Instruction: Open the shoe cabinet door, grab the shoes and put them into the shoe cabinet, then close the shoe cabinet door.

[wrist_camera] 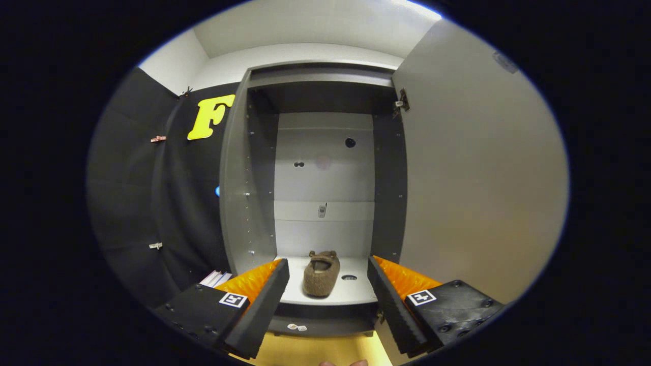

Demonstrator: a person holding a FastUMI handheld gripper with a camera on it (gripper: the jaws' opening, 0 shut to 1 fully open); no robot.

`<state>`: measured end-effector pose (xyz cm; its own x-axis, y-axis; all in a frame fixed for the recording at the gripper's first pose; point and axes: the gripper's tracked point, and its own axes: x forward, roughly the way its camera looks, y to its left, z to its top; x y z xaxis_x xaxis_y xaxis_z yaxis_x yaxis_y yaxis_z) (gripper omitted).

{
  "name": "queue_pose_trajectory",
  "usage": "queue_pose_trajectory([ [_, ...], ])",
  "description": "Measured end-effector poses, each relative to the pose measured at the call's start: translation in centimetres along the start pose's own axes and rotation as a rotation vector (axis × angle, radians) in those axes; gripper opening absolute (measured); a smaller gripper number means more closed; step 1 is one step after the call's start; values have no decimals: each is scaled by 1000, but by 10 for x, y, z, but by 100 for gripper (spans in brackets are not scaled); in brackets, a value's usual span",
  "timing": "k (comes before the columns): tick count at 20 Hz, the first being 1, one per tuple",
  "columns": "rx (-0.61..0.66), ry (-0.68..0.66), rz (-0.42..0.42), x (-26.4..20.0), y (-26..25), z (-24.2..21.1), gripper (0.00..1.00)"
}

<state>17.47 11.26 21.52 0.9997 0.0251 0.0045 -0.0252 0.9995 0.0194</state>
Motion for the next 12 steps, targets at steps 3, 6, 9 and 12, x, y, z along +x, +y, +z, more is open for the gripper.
queue_pose_trajectory([
  [3, -13, -13, 11, -43, -3, -11, 98],
  [6, -11, -8, 37, -83, -1, -26, 98],
  [9, 0, 7, 51, -115, -8, -31, 98],
  [12, 3, -11, 71, -144, -22, -17, 98],
])
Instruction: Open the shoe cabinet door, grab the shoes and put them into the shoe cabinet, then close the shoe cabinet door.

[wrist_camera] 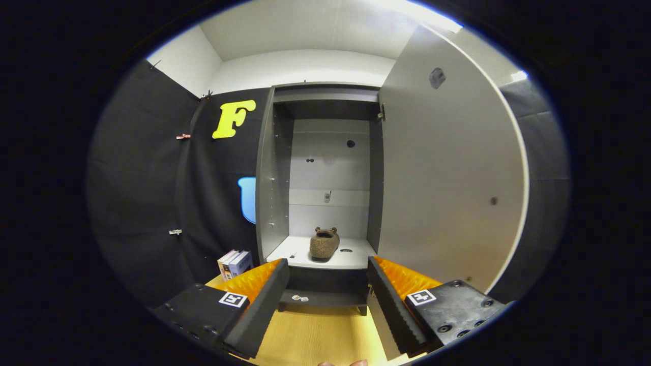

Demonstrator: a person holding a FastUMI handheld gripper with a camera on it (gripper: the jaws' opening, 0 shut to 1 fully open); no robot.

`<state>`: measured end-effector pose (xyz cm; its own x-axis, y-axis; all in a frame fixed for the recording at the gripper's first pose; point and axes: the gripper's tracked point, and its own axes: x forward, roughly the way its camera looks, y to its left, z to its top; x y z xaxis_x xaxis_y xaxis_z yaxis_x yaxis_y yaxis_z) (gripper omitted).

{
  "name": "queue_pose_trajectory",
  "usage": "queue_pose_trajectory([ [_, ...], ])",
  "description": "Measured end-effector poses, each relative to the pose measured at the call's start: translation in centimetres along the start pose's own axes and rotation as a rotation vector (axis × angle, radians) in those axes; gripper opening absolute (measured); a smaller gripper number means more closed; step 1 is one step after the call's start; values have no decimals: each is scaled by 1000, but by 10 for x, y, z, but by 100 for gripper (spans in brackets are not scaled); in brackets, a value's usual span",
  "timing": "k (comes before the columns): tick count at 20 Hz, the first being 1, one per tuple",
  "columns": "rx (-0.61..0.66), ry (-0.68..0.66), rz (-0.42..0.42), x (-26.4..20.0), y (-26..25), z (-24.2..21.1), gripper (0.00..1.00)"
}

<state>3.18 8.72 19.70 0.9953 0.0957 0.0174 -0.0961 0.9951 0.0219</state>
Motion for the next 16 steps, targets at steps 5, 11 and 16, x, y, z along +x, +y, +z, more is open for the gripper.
queue_pose_trajectory([
  [5, -1, -52, -9, -45, -42, 32, 98],
  [11, -13, -74, -79, -81, -111, 60, 98],
  [16, -4, -80, -219, -99, -184, 63, 98],
])
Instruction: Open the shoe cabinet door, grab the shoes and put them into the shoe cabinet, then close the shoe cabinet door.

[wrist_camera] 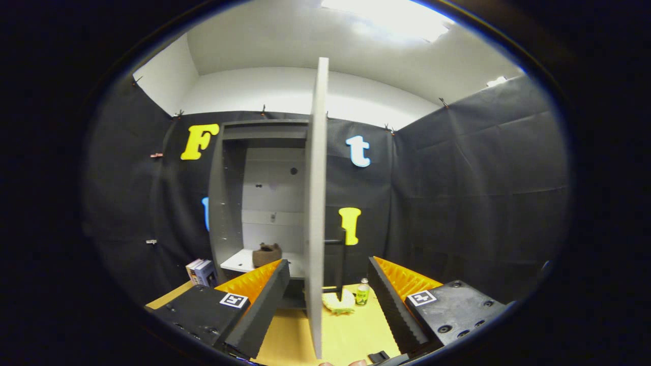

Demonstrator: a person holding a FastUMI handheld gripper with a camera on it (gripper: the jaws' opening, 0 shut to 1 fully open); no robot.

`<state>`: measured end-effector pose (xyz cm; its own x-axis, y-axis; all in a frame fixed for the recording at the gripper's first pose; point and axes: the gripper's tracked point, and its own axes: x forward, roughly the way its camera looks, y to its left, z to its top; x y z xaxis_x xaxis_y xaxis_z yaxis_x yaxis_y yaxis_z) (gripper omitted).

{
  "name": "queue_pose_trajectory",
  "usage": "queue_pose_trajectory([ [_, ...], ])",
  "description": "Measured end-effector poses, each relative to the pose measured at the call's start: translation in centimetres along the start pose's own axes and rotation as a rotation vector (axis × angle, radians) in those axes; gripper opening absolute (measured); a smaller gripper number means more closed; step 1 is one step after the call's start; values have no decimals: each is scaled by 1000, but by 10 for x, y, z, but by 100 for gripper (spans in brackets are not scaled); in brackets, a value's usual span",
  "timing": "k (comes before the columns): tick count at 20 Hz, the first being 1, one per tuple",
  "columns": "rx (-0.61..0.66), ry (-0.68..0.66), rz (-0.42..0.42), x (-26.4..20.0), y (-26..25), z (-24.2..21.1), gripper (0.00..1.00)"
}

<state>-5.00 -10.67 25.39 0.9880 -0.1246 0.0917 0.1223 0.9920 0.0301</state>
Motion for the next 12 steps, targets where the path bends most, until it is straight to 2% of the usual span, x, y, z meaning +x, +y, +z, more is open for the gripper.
queue_pose_trajectory([
  [7, -53, 72, -84, 41, -73, -34, 98],
  [12, -46, 112, -66, 67, -72, -51, 98],
])
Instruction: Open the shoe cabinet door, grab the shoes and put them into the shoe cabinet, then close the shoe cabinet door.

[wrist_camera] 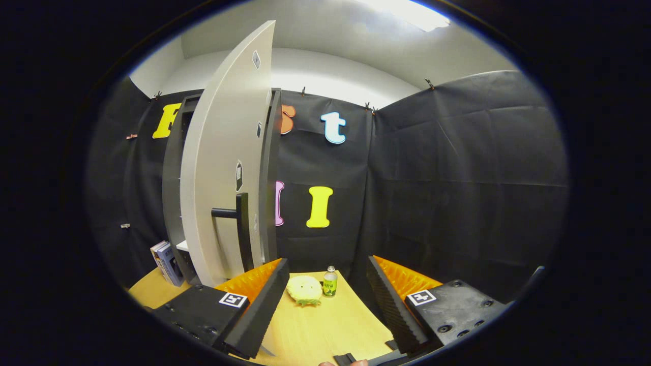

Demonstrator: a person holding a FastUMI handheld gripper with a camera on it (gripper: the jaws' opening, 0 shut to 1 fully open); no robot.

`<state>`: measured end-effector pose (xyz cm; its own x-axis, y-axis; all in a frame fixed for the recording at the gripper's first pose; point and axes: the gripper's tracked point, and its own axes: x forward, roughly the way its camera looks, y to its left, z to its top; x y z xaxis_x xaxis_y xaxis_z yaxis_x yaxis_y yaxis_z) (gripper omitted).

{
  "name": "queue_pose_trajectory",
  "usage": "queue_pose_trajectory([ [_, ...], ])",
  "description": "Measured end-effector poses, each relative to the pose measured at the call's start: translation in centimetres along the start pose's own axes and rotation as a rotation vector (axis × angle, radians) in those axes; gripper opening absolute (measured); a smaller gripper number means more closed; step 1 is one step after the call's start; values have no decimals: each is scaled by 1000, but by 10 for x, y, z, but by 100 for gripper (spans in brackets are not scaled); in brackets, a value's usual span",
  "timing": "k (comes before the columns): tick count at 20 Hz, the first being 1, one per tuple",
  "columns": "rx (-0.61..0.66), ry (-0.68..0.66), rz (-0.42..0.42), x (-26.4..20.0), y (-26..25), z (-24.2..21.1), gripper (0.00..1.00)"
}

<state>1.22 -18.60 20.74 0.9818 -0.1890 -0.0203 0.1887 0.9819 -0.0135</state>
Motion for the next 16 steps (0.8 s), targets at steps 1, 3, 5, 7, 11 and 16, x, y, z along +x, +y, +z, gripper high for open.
queue_pose_trajectory([
  [1, -2, 3, 11, 2, 5, -1, 98],
  [3, 14, 14, 46, 6, 23, 0, 98],
  [5, 11, 10, 38, 5, 22, 1, 96],
  [7, 34, 19, 35, 3, 27, -2, 95],
  [11, 85, 37, 33, -2, 43, -4, 95],
  [16, 78, 45, 72, -14, 85, -3, 96],
])
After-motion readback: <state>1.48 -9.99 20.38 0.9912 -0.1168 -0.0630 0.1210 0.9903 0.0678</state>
